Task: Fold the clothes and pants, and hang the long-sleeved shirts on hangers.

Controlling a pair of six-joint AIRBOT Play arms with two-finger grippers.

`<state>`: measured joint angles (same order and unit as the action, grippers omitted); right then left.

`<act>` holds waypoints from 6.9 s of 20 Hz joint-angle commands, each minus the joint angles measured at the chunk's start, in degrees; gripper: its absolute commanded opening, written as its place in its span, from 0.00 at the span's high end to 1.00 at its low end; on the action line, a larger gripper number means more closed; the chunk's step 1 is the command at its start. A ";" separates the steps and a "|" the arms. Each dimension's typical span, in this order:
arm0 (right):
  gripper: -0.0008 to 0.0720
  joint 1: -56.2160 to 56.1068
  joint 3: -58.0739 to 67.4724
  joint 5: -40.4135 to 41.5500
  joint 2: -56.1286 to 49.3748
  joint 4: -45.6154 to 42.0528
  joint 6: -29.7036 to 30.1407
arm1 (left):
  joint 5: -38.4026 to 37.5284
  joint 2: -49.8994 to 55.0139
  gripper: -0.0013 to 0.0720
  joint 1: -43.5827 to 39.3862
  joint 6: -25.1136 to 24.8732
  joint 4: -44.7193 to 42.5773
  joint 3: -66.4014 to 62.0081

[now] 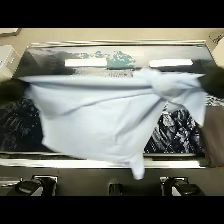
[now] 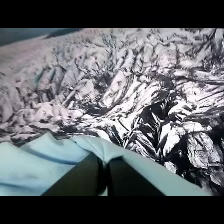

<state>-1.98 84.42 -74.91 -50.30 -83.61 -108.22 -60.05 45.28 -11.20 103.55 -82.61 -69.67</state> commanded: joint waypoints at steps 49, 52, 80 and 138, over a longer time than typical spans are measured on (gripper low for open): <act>0.07 5.22 -32.68 3.17 -34.84 26.67 18.91 | -13.38 40.72 0.95 21.53 -31.41 32.33 18.34; 0.30 0.83 -32.65 8.09 -36.65 29.64 18.91 | -13.53 39.39 0.95 21.46 -31.61 32.35 18.32; 0.93 -0.42 26.21 -4.24 6.29 4.81 16.72 | 3.74 -1.75 0.95 21.49 -29.00 39.71 -32.39; 0.05 23.04 -23.12 0.09 -37.48 23.12 24.20 | -8.04 37.46 0.95 23.12 -27.61 27.85 20.63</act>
<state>21.12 63.61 -79.24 -85.60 -67.22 -88.16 -67.57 83.85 12.05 75.85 -55.37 -48.99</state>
